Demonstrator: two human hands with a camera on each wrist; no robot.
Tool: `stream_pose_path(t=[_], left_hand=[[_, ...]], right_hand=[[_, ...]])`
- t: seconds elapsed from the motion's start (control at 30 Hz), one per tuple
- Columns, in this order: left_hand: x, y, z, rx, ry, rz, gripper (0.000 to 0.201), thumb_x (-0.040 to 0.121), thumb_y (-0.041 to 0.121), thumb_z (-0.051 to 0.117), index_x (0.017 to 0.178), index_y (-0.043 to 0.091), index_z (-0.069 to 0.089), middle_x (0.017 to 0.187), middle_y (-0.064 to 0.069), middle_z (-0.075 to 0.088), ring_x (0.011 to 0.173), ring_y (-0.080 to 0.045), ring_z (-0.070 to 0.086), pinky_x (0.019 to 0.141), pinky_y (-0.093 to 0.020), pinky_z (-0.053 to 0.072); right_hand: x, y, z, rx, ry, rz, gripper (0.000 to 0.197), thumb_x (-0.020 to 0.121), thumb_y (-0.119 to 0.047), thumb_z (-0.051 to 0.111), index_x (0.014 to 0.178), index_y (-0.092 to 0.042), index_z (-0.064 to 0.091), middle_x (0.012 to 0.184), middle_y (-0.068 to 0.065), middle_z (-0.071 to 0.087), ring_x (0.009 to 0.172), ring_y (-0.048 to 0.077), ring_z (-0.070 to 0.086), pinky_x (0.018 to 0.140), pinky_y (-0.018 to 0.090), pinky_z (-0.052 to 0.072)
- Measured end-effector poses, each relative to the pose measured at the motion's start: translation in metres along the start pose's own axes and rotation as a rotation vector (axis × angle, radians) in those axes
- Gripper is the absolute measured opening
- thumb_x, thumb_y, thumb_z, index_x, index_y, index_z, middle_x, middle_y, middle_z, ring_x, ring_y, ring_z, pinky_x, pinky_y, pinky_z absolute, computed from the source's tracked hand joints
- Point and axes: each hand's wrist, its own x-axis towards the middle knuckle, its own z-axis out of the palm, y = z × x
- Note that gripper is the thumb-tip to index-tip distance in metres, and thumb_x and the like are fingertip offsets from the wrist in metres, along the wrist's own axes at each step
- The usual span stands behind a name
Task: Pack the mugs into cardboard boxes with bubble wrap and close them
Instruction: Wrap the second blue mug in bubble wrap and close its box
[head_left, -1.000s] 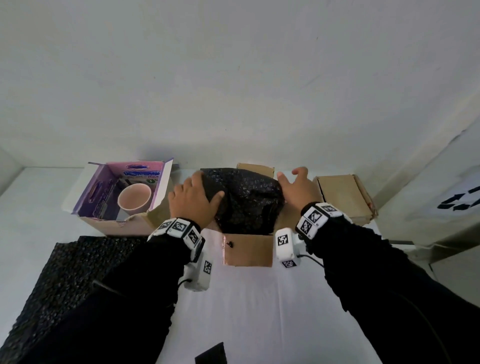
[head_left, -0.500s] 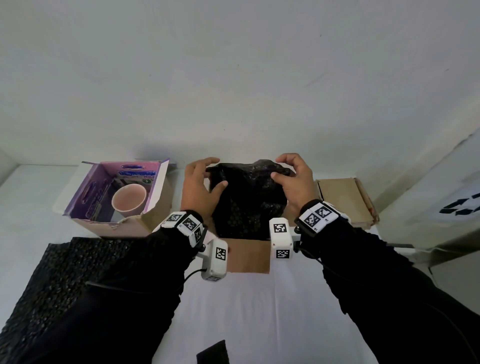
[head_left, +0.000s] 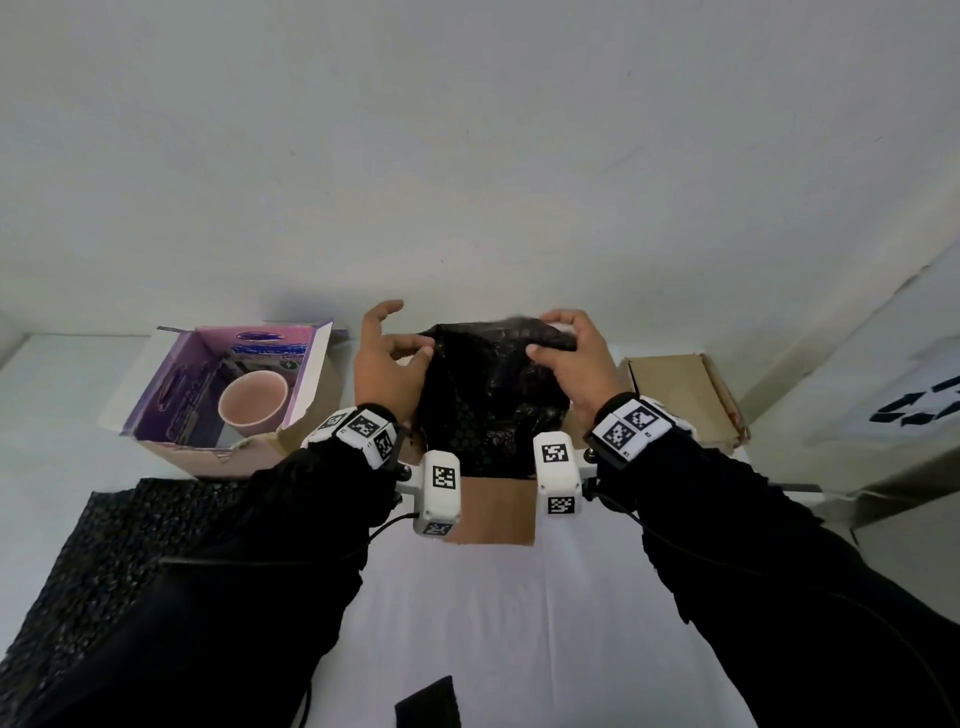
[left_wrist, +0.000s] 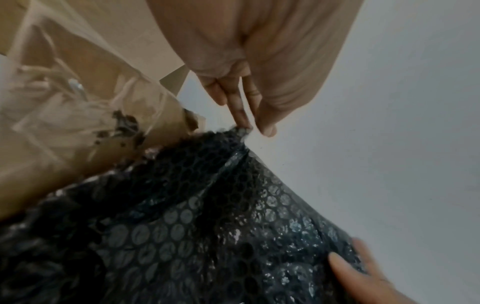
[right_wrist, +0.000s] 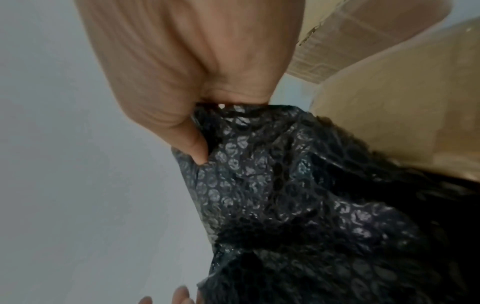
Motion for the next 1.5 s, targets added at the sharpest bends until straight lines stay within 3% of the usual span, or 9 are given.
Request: stream_pose_path(t=[0.17, 0.3, 0.47, 0.63, 0.77, 0.87, 0.97, 1.13, 1.5], left_hand=[[0.0, 0.001, 0.0, -0.026, -0.017, -0.124, 0.06, 0.078, 0.033, 0.075, 0.127, 0.026, 0.041, 0.112, 0.001, 0.057, 0.083, -0.01, 0.064, 0.08, -0.03, 0.053], [-0.003, -0.01, 0.001, -0.081, -0.095, -0.266, 0.074, 0.071, 0.044, 0.077, 0.13, 0.03, 0.035, 0.09, -0.001, 0.072, 0.087, -0.019, 0.069, 0.089, -0.043, 0.053], [-0.009, -0.001, -0.002, -0.071, -0.063, -0.024, 0.029, 0.089, 0.008, 0.061, 0.113, 0.022, 0.052, 0.077, 0.001, 0.068, 0.074, -0.013, 0.069, 0.071, -0.029, 0.053], [-0.012, -0.005, -0.001, 0.173, 0.014, 0.186, 0.021, 0.085, 0.009, 0.061, 0.098, 0.025, 0.061, 0.089, 0.0, 0.059, 0.076, -0.013, 0.061, 0.075, -0.03, 0.054], [-0.015, -0.016, 0.006, 0.566, -0.204, 0.524, 0.022, 0.081, 0.011, 0.06, 0.102, 0.018, 0.065, 0.109, 0.0, 0.057, 0.097, -0.02, 0.057, 0.088, -0.034, 0.046], [-0.021, -0.024, 0.013, 0.928, -0.443, 0.551, 0.039, 0.079, 0.021, 0.062, 0.117, 0.019, 0.057, 0.127, -0.003, 0.055, 0.105, -0.028, 0.06, 0.097, -0.049, 0.038], [-0.024, -0.029, 0.012, 1.047, -0.549, 0.434, 0.053, 0.078, 0.027, 0.062, 0.128, 0.023, 0.046, 0.128, -0.001, 0.055, 0.113, -0.025, 0.055, 0.106, -0.048, 0.03], [-0.03, -0.033, 0.016, 1.257, -0.534, 0.573, 0.069, 0.079, 0.035, 0.061, 0.14, 0.027, 0.03, 0.112, 0.0, 0.064, 0.11, -0.026, 0.046, 0.097, -0.043, 0.036], [-0.024, -0.042, 0.033, 1.44, -0.584, 0.574, 0.032, 0.084, 0.038, 0.043, 0.106, 0.026, 0.063, 0.116, -0.001, 0.052, 0.114, -0.029, 0.035, 0.091, -0.046, 0.026]], right_hand=[[0.001, -0.018, -0.005, 0.321, 0.043, -0.107, 0.032, 0.08, 0.011, 0.063, 0.085, -0.019, 0.055, 0.084, -0.003, 0.054, 0.076, 0.012, 0.058, 0.074, 0.028, 0.05], [0.002, -0.012, -0.005, 0.219, 0.115, -0.094, 0.024, 0.078, -0.008, 0.076, 0.087, -0.019, 0.057, 0.074, -0.002, 0.053, 0.071, 0.015, 0.053, 0.076, 0.034, 0.051], [-0.007, -0.018, -0.002, -0.098, 0.175, -0.451, 0.025, 0.074, 0.007, 0.07, 0.081, -0.015, 0.061, 0.072, -0.001, 0.061, 0.066, 0.007, 0.056, 0.069, 0.019, 0.05], [-0.008, -0.006, -0.002, -0.77, 0.094, -0.574, 0.028, 0.075, -0.003, 0.063, 0.086, -0.028, 0.063, 0.086, -0.014, 0.061, 0.09, 0.016, 0.049, 0.086, 0.037, 0.043], [-0.028, 0.011, 0.0, -1.006, 0.262, -0.694, 0.012, 0.083, -0.021, 0.059, 0.089, -0.03, 0.063, 0.097, -0.013, 0.06, 0.1, 0.02, 0.046, 0.088, 0.039, 0.029], [-0.034, 0.022, 0.007, -0.994, 0.098, -0.863, 0.012, 0.084, -0.023, 0.057, 0.094, -0.022, 0.063, 0.095, -0.006, 0.061, 0.094, 0.021, 0.049, 0.08, 0.036, 0.035], [-0.03, 0.038, 0.016, -1.145, -0.177, -0.793, 0.017, 0.084, -0.017, 0.057, 0.101, -0.015, 0.061, 0.101, 0.003, 0.061, 0.089, 0.025, 0.056, 0.076, 0.036, 0.044], [-0.027, 0.053, 0.026, -1.418, -0.334, -0.578, 0.038, 0.09, -0.017, 0.047, 0.127, -0.013, 0.05, 0.114, 0.008, 0.062, 0.102, 0.029, 0.057, 0.086, 0.038, 0.042], [-0.02, 0.053, 0.052, -1.635, -0.372, -0.398, 0.03, 0.094, -0.02, 0.037, 0.106, -0.018, 0.064, 0.116, 0.006, 0.059, 0.114, 0.028, 0.041, 0.1, 0.044, 0.025]])
